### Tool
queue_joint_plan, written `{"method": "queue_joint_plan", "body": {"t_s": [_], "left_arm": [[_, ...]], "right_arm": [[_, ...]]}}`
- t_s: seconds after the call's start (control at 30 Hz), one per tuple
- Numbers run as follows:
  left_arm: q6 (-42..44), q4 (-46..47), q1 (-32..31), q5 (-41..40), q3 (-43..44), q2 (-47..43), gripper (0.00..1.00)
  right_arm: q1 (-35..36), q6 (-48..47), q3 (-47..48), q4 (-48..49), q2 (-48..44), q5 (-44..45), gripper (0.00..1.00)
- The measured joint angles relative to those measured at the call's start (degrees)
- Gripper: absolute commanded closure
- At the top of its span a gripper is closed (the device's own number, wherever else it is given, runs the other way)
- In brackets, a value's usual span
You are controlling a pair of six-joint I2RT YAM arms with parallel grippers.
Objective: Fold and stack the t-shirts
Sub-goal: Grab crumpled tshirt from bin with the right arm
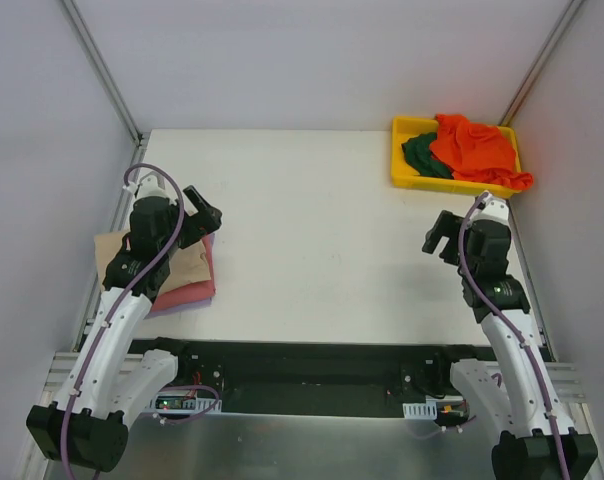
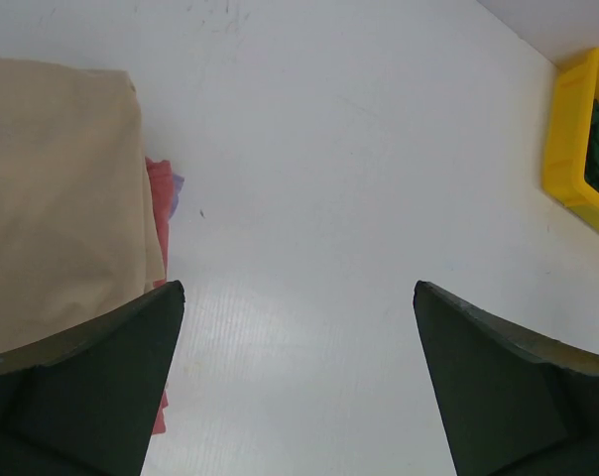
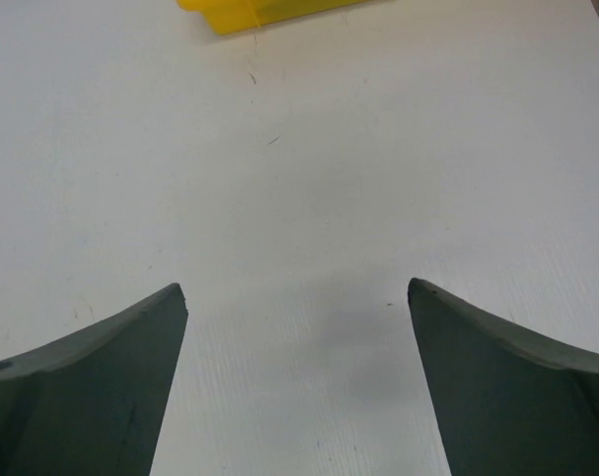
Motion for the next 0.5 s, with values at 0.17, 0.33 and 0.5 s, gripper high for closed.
{"method": "queue_joint_plan", "body": {"t_s": [0.17,0.33,0.5], "left_arm": [[0.02,0.00,0.00,-0.04,0.00,-0.85,0.01],[0.07,0.00,0.00,-0.04,0.00,-0.87,0.01],[0.37,0.22,0.00,0.00,0.33,0.87,0.01]], "right_arm": [[0.00,0.00,1.53,-0.02,3.30,-0.74,0.04],[0.00,-1.33,5.31,0.98,8.87,-0.35,0.04],[-2.82,-0.39,21.22,0.52,27.19,-0.04,0.04]]}}
